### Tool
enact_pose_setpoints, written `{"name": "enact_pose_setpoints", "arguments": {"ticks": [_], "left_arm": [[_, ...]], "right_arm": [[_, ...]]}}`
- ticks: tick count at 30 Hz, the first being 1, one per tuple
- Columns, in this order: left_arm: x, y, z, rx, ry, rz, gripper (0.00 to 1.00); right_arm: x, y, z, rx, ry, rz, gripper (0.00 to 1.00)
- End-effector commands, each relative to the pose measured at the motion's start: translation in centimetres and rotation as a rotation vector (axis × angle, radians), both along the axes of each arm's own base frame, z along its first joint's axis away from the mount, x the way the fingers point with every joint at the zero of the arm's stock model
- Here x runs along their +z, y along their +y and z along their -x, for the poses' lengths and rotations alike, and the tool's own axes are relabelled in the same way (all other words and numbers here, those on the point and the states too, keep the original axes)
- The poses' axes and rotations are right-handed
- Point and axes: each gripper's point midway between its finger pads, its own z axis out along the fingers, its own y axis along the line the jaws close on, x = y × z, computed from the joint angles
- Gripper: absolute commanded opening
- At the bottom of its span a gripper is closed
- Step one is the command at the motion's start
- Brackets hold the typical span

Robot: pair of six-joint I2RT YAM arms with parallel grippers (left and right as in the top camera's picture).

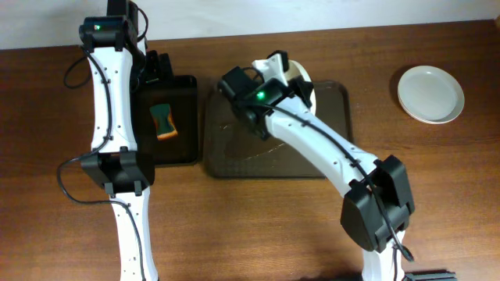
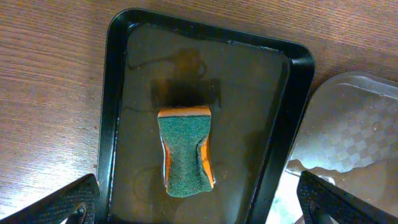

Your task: Clean dirty plates on tray and stack at the side

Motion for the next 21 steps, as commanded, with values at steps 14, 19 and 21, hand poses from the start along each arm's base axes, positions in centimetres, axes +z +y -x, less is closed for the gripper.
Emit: {"name": "enact_pose_setpoints", "arguments": {"ticks": [14, 19, 21], "left_arm": [[0.7, 0.2, 0.0, -0.003, -0.017, 0.005, 1.00], [0.7, 0.2, 0.0, -0.003, -0.017, 0.005, 1.00], [0.7, 0.2, 0.0, -0.003, -0.017, 0.005, 1.00]], "right_arm": [[-5.6, -38.8, 4.3, -0.666, -0.239, -1.456, 0.04], [-9.4, -42.7, 4.3, -0.831, -0.282, -1.270, 0.04], [-10.7, -42.7, 3.6, -0.827, -0.271, -1.272, 0.04]]}}
